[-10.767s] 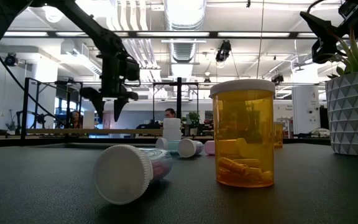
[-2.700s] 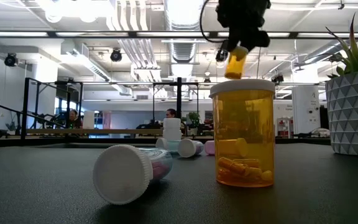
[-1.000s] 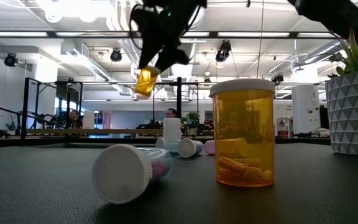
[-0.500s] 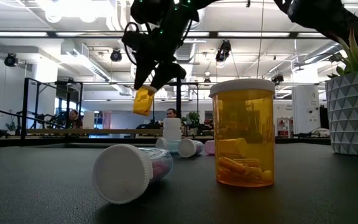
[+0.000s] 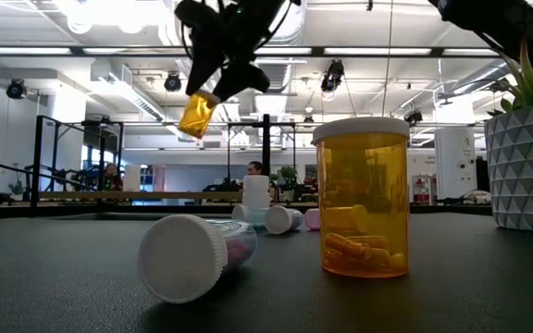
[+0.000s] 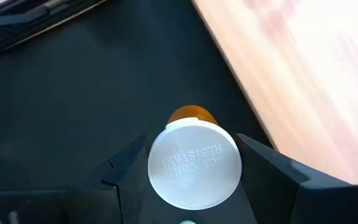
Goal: Pick and place medicine bottles onto shelf by color
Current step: Move the top orange pill bottle to the middle left of the table
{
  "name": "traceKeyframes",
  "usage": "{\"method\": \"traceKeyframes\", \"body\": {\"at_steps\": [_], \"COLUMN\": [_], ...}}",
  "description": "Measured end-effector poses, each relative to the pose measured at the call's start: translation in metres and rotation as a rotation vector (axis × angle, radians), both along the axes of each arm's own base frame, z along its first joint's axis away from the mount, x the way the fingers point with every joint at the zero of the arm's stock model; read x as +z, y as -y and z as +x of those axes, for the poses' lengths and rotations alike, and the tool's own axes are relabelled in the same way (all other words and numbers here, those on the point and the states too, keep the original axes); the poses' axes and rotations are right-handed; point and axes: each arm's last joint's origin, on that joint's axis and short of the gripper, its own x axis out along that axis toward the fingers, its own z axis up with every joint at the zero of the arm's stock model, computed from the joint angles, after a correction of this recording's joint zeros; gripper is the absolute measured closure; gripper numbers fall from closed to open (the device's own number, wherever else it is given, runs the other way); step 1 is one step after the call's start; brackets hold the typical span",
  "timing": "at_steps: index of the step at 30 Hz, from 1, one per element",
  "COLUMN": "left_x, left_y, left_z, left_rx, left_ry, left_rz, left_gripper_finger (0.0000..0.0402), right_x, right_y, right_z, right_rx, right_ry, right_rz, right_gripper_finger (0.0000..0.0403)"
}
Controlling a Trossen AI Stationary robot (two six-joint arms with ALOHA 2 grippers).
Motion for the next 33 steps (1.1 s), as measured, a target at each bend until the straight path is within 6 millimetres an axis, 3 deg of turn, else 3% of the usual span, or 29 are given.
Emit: {"method": "traceKeyframes", "body": {"at_steps": [7, 13, 18, 33], "left_x": [-0.002, -0.003, -0.002, -0.005], "left_y": [0.000, -0.001, 0.000, -0.002], "left_z": [0.001, 0.002, 0.001, 0.009], "left_rx": [0.000, -0.002, -0.002, -0.003], "left_ry": [-0.024, -0.025, -0.024, -0.049], "left_rz": [-0.007, -0.011, -0.013, -0.021], "left_gripper_finger": [0.0111, 0.0111, 0.0111, 0.0111], "right_x": [-0.022, -0.061, -0.080, -0.090], "right_y": [-0.014, -0.013, -0.012, -0.008], "right_z": [0.016, 0.029, 0.033, 0.029], "right_rx": [0.074, 0.091, 0.069, 0.052], "right_ry": [0.007, -0.059, -0.104, -0.179], "right_rz": [0.028, 0.075, 0.095, 0.107], "right_gripper_finger": [0.0193, 0.0193, 0.0193, 0.0193]}}
